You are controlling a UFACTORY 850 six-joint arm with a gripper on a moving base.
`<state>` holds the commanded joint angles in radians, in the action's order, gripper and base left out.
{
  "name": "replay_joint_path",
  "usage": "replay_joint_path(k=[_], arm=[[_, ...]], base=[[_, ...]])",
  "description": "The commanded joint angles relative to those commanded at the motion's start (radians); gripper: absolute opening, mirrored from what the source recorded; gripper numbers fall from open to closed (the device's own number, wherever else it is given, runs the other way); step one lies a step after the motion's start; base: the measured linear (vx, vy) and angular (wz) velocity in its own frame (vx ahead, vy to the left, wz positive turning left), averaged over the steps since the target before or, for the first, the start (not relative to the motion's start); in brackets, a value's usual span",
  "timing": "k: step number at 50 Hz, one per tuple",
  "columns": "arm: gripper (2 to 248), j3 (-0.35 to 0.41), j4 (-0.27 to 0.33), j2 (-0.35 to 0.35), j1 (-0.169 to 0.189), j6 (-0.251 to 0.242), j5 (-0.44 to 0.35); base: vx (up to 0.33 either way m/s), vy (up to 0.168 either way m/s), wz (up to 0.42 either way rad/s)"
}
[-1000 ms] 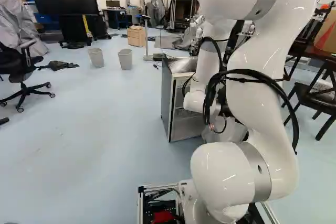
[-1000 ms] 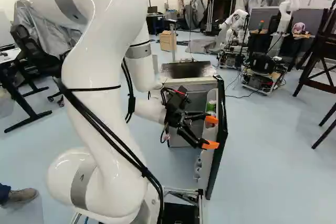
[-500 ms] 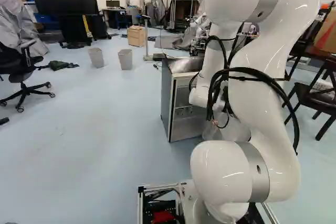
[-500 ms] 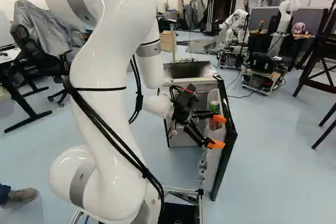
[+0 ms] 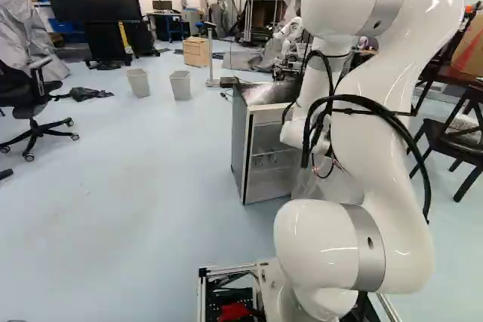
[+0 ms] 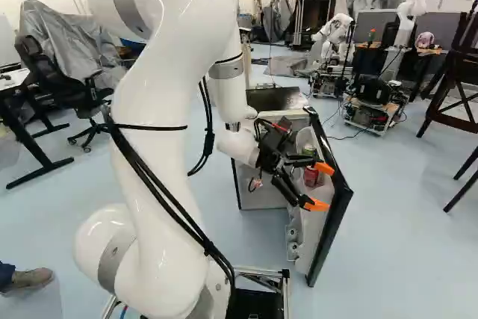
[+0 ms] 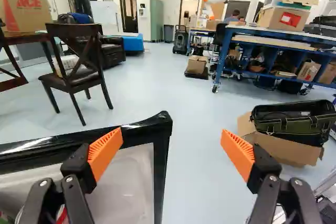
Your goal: Grab a drink from the fridge
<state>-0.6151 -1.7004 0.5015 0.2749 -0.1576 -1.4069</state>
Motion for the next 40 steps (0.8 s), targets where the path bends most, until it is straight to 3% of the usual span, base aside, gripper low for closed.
replay_joint_path(k=[40], arm=[[247, -0.132, 0.000, 0.059, 0.118, 0.000, 0.000]], base=[[0.000, 0.000, 0.000]])
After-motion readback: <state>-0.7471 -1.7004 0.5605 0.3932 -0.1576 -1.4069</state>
